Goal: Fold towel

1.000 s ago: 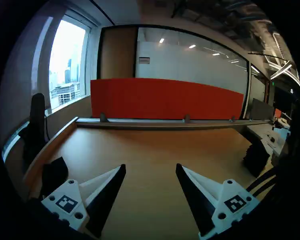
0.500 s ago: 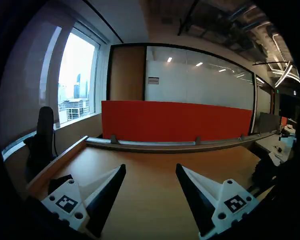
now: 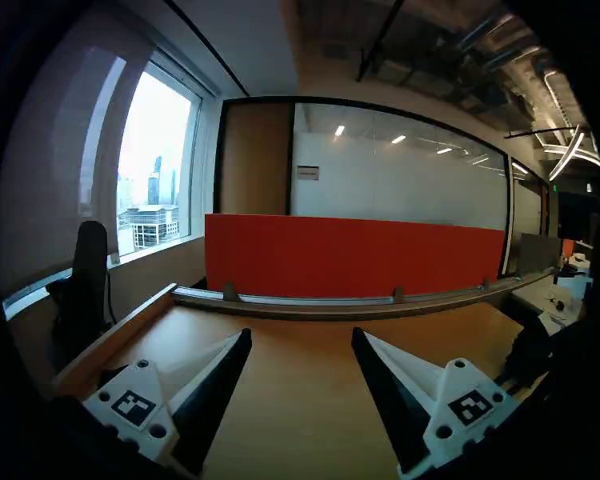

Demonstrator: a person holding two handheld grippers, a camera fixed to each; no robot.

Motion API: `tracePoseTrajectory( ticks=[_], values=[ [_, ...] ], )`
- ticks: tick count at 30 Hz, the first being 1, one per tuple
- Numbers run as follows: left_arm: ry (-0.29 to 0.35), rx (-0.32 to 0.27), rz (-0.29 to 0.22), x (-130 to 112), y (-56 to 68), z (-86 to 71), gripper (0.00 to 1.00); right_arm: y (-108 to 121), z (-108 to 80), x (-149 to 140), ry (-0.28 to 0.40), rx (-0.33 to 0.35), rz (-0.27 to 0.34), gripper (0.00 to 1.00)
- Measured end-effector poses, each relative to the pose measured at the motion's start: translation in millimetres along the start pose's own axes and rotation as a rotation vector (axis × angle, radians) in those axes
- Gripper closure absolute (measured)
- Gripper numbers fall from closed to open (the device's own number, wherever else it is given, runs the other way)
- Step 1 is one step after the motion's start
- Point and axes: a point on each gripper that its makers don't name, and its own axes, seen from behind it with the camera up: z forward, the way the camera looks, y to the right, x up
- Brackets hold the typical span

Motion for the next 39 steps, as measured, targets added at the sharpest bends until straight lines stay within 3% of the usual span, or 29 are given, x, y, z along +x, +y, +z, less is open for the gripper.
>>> tracePoseTrajectory(
  ticks=[14, 27, 39],
  values=[
    [0.042, -0.018, -0.004, 18, -3.4, -0.6, 0.07, -66, 8.9, 20, 0.036, 0.045, 0.018, 0.03],
    [0.075, -0.038, -0.005, 20, 0.0, 3.7, 0.07, -80, 10.8, 29, 0.051, 0.016, 0.007, 0.03],
    [0.105, -0.026, 0.107, 11, 1.5, 11.2, 0.07, -104, 3.2, 25, 0.035, 0.013, 0.004, 0.03]
  ],
)
